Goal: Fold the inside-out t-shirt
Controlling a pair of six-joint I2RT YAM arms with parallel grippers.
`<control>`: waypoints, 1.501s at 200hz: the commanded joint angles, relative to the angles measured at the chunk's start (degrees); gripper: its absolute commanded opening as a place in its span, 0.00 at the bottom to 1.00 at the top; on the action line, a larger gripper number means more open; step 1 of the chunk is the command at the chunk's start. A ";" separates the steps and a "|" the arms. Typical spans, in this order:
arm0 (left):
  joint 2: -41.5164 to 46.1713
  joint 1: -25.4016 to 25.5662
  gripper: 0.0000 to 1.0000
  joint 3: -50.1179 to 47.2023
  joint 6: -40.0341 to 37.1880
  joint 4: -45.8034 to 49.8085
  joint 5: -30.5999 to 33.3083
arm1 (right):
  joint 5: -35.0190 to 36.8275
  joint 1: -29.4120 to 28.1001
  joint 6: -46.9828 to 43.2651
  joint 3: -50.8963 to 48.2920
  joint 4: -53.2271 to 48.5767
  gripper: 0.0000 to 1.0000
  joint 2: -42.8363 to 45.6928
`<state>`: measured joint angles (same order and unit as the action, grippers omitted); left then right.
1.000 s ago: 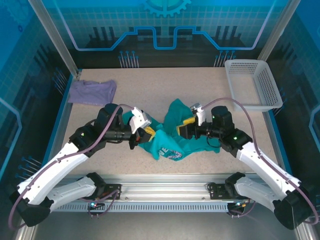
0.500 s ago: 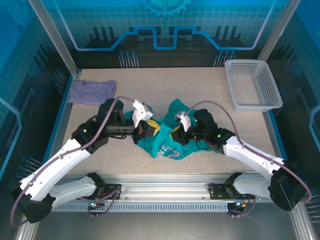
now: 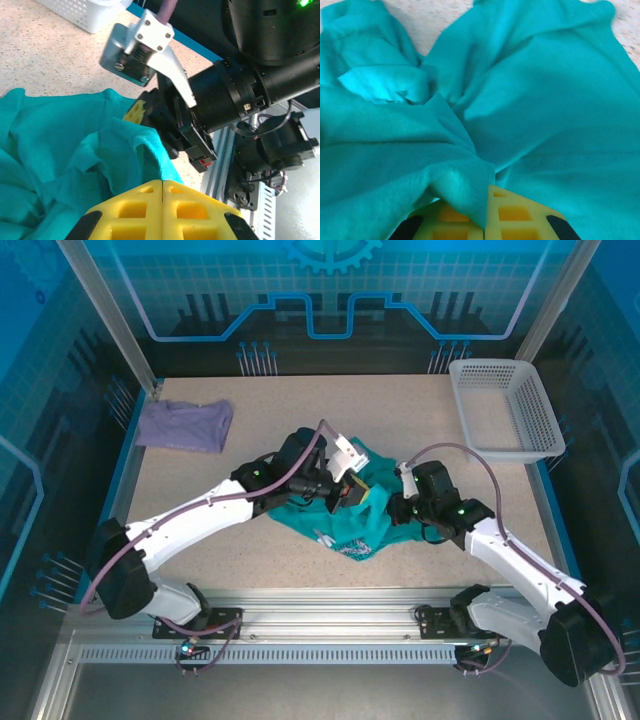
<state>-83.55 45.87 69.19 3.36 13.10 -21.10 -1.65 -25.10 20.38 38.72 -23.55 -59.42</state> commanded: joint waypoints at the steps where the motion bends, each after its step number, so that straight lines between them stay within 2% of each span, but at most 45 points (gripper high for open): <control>1: 0.71 -0.07 0.00 3.01 1.27 -3.15 2.26 | 1.19 2.77 -0.46 0.74 -3.81 0.01 1.03; 38: 4.31 -0.90 0.00 5.46 -0.49 -0.83 6.55 | -0.29 4.27 -5.57 6.87 -6.55 0.00 0.79; 69: 8.08 -1.01 0.00 9.86 -3.25 3.15 10.83 | -11.36 3.87 -10.56 13.46 -3.76 0.01 1.92; 88: 8.83 -0.99 0.00 13.07 -3.35 6.60 11.25 | -12.18 2.50 -11.89 17.90 -4.66 0.11 -0.26; 117: 9.26 -1.03 0.00 13.87 -5.59 10.38 10.38 | -7.58 -0.84 -16.17 22.14 -10.15 0.38 -1.17; 141: 9.67 -1.11 0.00 13.87 -9.04 14.03 6.12 | -13.18 -1.50 -18.83 17.91 -5.58 0.53 4.18; 161: 10.37 -1.11 0.00 14.19 -12.42 18.08 2.13 | -19.86 -1.48 -20.14 16.07 -2.31 0.60 6.02; 191: 11.66 -1.10 0.00 13.63 -15.91 25.90 -1.13 | -25.50 -2.11 -21.70 15.56 0.43 0.62 2.07; 198: 12.04 -1.07 0.00 12.78 -15.69 26.71 -1.21 | -27.13 -2.50 -21.18 15.21 1.60 0.61 0.67; 206: 12.62 -1.05 0.00 11.58 -15.15 27.07 -1.68 | -28.42 -2.95 -20.16 14.63 3.24 0.54 -0.91; 228: 14.47 -1.12 0.00 7.35 -13.21 25.97 -3.06 | -28.73 -4.04 -17.08 12.29 6.45 0.15 -3.56; 242: 15.29 -1.23 0.00 4.64 -12.25 24.98 -2.65 | -26.24 -4.08 -15.05 9.83 7.11 0.00 -3.47; 273: 14.60 -4.62 0.00 -1.23 -5.80 19.00 1.37 | -27.32 -4.67 -12.87 4.91 7.56 0.00 -1.94; 291: 12.90 -8.74 0.01 -3.93 -1.73 13.52 -0.88 | -26.68 -4.95 -11.77 2.88 7.58 0.00 -1.97; 300: 11.56 -10.55 0.05 -4.48 -0.13 11.22 -2.80 | -25.83 -4.92 -10.77 2.34 7.81 0.00 -2.01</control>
<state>-69.71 39.59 66.87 -3.25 32.73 -21.04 -27.49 -29.08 6.57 43.03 -17.76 -62.35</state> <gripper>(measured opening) 0.053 0.047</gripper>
